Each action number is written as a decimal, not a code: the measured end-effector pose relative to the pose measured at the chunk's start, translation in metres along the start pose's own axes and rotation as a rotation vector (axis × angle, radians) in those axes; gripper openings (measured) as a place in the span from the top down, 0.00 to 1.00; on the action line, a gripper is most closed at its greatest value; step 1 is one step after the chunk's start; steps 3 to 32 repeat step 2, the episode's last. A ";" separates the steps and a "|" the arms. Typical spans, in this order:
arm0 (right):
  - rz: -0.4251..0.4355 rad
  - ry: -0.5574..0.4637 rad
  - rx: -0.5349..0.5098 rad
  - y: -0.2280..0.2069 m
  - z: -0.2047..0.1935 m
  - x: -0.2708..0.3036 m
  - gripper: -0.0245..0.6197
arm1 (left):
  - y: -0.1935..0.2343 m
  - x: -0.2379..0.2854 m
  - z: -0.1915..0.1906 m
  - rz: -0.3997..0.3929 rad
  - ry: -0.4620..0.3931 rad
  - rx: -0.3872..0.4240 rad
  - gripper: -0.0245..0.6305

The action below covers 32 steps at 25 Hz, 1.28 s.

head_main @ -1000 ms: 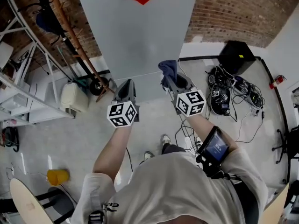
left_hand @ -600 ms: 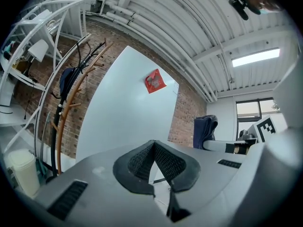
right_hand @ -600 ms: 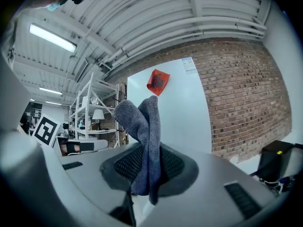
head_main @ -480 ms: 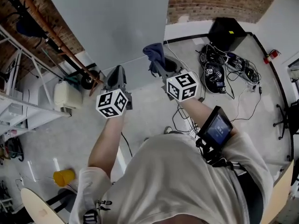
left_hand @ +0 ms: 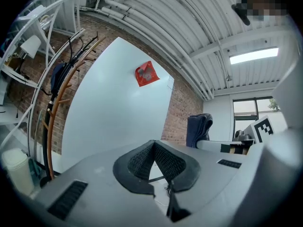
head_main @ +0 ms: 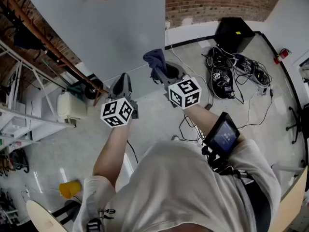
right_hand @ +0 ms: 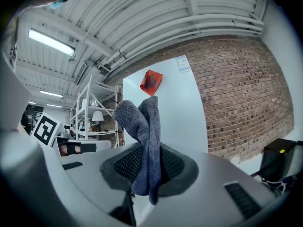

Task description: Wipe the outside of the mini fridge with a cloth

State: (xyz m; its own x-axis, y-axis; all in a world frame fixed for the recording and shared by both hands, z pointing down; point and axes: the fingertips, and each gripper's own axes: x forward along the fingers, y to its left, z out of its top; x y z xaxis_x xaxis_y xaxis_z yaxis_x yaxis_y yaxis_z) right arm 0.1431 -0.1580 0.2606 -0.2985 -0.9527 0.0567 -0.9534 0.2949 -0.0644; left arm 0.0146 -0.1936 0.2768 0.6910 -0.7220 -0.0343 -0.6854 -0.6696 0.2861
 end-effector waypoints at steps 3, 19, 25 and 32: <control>0.009 0.001 0.000 -0.004 0.000 0.001 0.84 | -0.003 0.004 -0.001 0.003 -0.001 -0.002 0.96; 0.009 0.001 0.000 -0.004 0.000 0.001 0.84 | -0.003 0.004 -0.001 0.003 -0.001 -0.002 0.96; 0.009 0.001 0.000 -0.004 0.000 0.001 0.84 | -0.003 0.004 -0.001 0.003 -0.001 -0.002 0.96; 0.009 0.001 0.000 -0.004 0.000 0.001 0.84 | -0.003 0.004 -0.001 0.003 -0.001 -0.002 0.96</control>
